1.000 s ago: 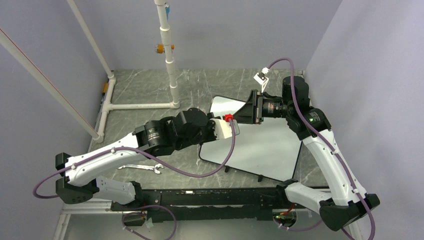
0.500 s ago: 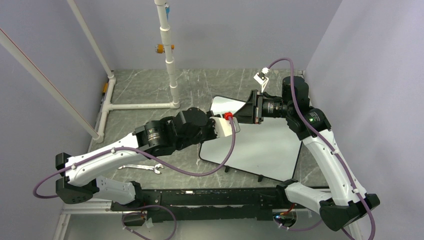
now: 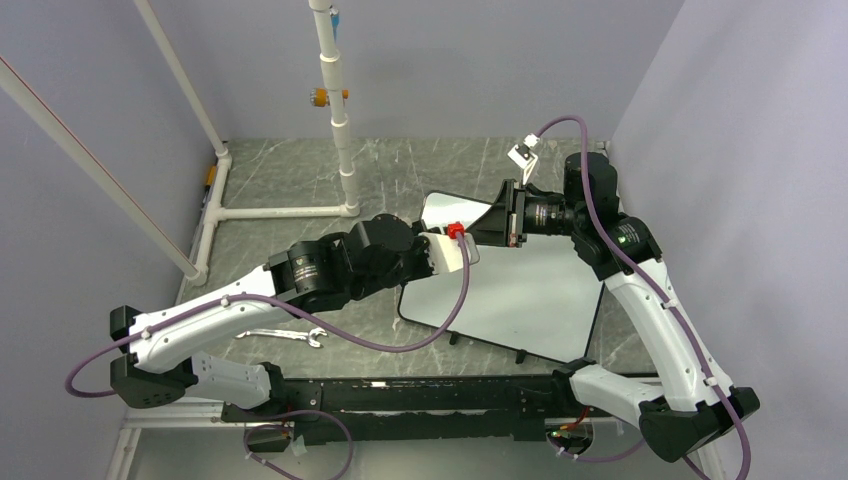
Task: Write a sentence on the whiteboard
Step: Move the whiteboard to the center of the board.
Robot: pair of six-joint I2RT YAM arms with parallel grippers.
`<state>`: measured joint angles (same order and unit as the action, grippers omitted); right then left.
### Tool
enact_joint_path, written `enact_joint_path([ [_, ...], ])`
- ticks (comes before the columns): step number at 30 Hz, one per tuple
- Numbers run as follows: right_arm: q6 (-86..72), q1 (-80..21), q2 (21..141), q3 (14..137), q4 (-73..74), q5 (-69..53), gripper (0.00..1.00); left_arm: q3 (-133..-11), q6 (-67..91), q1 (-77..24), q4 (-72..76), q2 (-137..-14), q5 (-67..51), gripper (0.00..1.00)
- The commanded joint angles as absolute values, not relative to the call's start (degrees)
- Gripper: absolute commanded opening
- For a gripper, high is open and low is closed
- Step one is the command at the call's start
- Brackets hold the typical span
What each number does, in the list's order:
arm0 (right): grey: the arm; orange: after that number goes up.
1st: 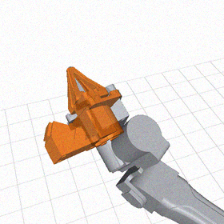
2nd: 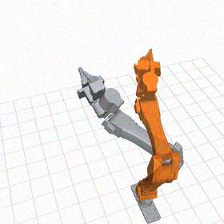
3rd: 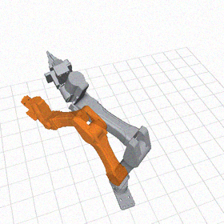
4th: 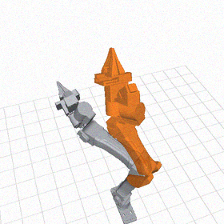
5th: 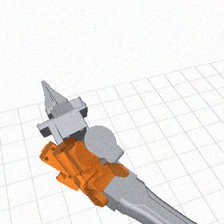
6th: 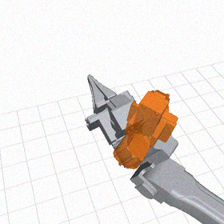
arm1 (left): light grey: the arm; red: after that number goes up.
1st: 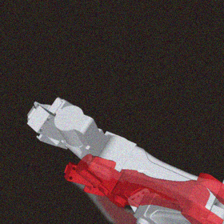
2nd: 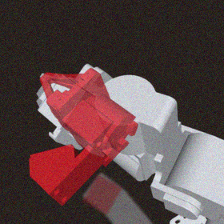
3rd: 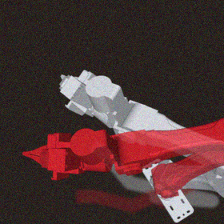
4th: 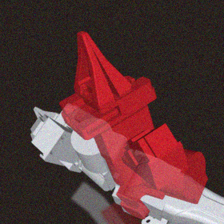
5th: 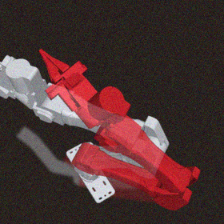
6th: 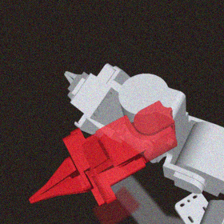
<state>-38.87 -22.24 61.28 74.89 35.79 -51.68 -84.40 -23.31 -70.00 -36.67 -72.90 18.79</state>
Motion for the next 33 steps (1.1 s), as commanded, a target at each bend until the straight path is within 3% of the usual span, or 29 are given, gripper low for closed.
enact_joint_path([
  [1,-40.45,-22.86,61.13,74.79,32.66,-51.02,0.29,-84.48,-24.36,-70.31,-33.94,-71.46,18.3,0.0],
  [6,-40.89,-22.88,61.34,75.12,32.55,-49.61,0.33,-84.31,-24.35,-70.81,-34.41,-71.19,18.74,0.0],
  [19,-41.09,-22.95,61.32,74.72,33.01,-47.76,0.3,-83.52,-24.34,-72.16,-34.04,-72.07,20.58,0.0],
  [32,-39.66,-23.3,60.84,74.12,34.59,-48.28,0.06,-84.2,-24.67,-72.16,-32.27,-72.88,23.93,0.0],
  [33,-39.78,-23.29,60.68,74.1,34.43,-48.3,0.03,-84.2,-24.51,-72.16,-32.18,-72.8,24.06,0.05],
])
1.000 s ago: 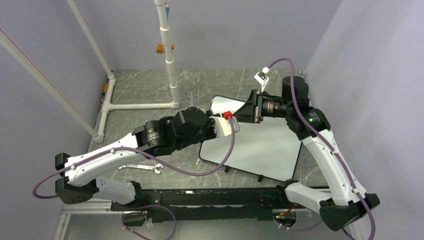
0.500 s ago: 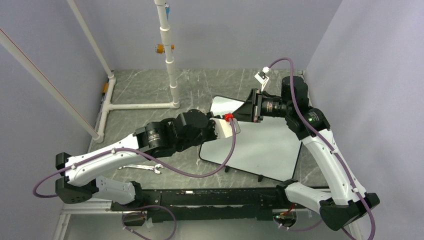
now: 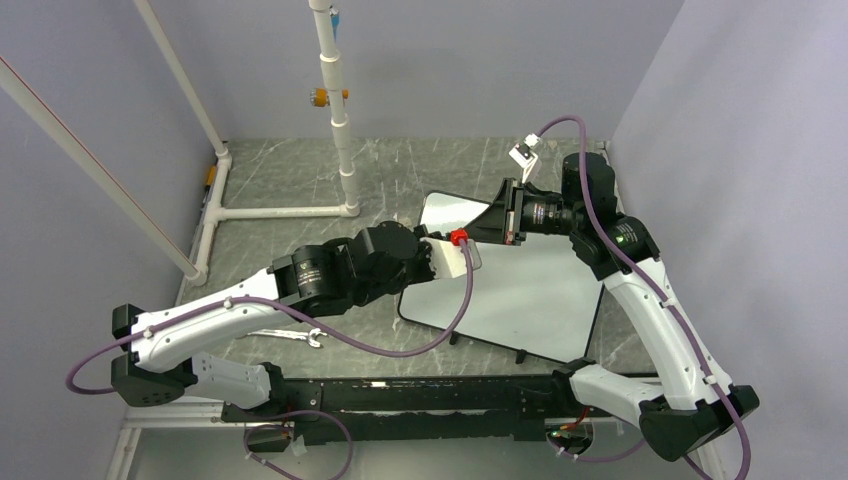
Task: Write a sentence on the whiteboard
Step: Move the whiteboard to the center of the board.
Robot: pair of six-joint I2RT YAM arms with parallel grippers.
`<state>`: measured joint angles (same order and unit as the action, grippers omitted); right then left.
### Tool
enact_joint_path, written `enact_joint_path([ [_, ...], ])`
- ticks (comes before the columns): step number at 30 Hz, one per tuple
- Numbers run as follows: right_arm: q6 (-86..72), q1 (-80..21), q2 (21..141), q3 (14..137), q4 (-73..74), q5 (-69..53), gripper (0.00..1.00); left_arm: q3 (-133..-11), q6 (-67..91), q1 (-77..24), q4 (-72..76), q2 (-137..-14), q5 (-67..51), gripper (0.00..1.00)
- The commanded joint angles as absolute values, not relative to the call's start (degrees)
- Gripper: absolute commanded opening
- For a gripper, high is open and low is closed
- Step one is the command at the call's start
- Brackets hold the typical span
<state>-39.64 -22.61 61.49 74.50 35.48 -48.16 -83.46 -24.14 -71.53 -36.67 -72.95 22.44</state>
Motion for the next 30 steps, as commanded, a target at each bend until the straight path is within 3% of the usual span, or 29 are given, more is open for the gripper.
enact_joint_path([
  [1,-39.81,-23.29,60.63,74.09,34.37,-48.21,0.0,-84.13,-24.32,-72.18,-32.19,-72.66,24.2,0.12],
  [5,-39.81,-23.28,59.89,74.78,34.4,-47.2,0.0,-83.75,-24.0,-72.2,-33.1,-71.29,24.09,0.48],
  [10,-38.66,-23.29,59.38,76.35,35.44,-45.81,0.0,-84.36,-22.83,-72.0,-39.74,-70.03,21.96,0.59],
  [14,-38.02,-23.17,58.83,76.13,35.07,-45.56,0.0,-82.39,-21.27,-70.49,-40.3,-65.12,15.23,0.6],
  [20,-39.47,-23.28,58.43,74.65,31.84,-48.25,0.0,-80.04,-21.36,-68.84,-37.72,-60.43,7.22,0.52],
  [30,-40.61,-23.37,57.93,73.78,30.21,-50.67,0.0,-84.59,-20.94,-67.6,-37.0,-66.07,2.96,0.48],
])
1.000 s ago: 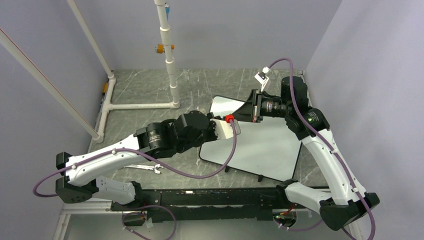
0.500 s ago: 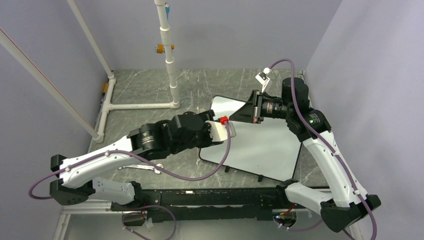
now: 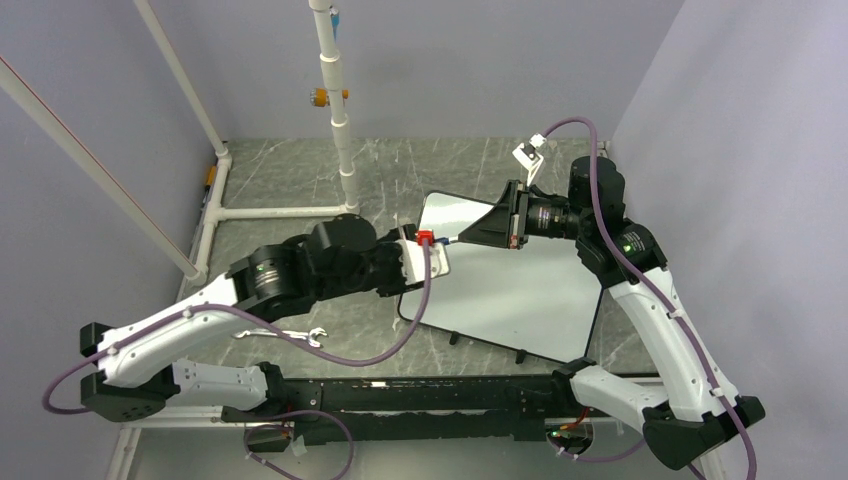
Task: Write a sentence on the whiteboard
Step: Move the whiteboard to the center of the board.
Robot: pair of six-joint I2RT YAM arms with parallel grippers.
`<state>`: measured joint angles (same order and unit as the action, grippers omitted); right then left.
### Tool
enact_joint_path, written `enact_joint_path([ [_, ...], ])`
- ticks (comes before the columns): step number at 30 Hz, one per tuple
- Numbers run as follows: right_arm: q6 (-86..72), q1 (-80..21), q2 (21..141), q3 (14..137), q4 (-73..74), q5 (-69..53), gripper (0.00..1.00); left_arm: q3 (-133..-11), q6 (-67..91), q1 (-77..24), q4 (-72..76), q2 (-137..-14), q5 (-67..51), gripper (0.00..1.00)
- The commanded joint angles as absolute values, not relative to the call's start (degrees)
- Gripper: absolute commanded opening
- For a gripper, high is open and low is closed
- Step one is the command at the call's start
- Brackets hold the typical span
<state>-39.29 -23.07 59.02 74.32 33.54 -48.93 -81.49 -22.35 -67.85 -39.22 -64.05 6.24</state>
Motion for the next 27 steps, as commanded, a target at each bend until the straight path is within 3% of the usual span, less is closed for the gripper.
enact_joint_path([
  [1,-40.73,-23.38,57.93,73.62,30.11,-50.71,0.0,-84.94,-20.88,-67.61,-36.78,-66.68,3.04,0.48],
  [9,-39.75,-23.38,58.1,73.44,31.08,-50.71,0.0,-87.21,-20.21,-67.59,-36.27,-69.16,5.16,0.39],
  [15,-39.4,-23.46,58.41,72.82,31.36,-50.82,0.0,-87.11,-20.43,-67.6,-35.16,-69.15,8.84,0.49],
  [19,-39.37,-23.47,58.69,72.89,31.46,-50.8,0.0,-87.11,-20.74,-67.59,-34.73,-69.51,9.75,0.5],
  [27,-39.55,-23.55,58.98,73.02,31.16,-50.93,0.0,-87.29,-20.92,-67.81,-34.1,-70.65,8.75,0.39],
])
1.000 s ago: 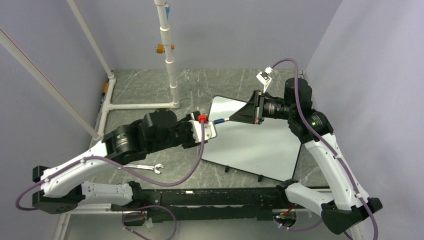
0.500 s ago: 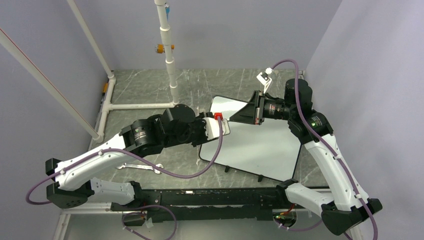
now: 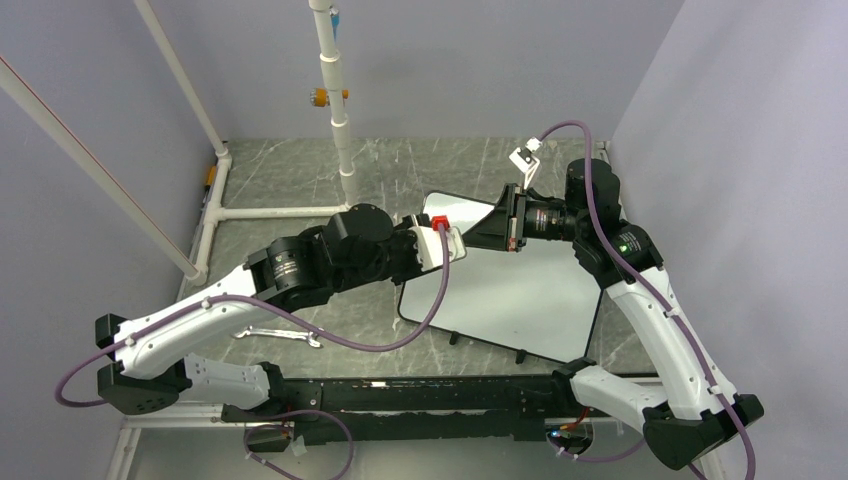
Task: Write a sentence on the whiteboard
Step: Move the whiteboard to the center of the board.
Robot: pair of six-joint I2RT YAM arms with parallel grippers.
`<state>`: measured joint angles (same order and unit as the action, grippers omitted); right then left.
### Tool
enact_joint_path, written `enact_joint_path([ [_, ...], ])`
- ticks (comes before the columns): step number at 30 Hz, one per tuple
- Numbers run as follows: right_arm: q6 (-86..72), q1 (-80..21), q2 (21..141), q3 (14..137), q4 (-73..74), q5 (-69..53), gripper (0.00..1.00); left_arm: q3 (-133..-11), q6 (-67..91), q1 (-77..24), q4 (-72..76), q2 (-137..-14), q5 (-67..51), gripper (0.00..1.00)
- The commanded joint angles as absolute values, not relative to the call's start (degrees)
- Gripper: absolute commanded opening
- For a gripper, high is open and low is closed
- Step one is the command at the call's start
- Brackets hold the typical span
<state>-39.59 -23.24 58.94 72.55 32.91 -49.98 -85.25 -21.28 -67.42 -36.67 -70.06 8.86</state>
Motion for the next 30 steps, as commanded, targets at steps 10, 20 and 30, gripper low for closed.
enact_joint_path([
  [10,-39.87,-23.7,58.56,72.16,30.5,-50.67,0.0,-86.14,-20.5,-68.18,-32.28,-71.18,9.83,0.0],
  [20,-36.56,-23.64,57.83,74.56,36.15,-48.52,0.0,-78.0,-20.47,-68.03,-32.82,-65.14,12.6,0.0],
  [30,-35.6,-23.56,56.25,74.54,38.13,-48.56,0.0,-70.83,-19.38,-66.81,-34.53,-57.99,13.5,0.0],
])
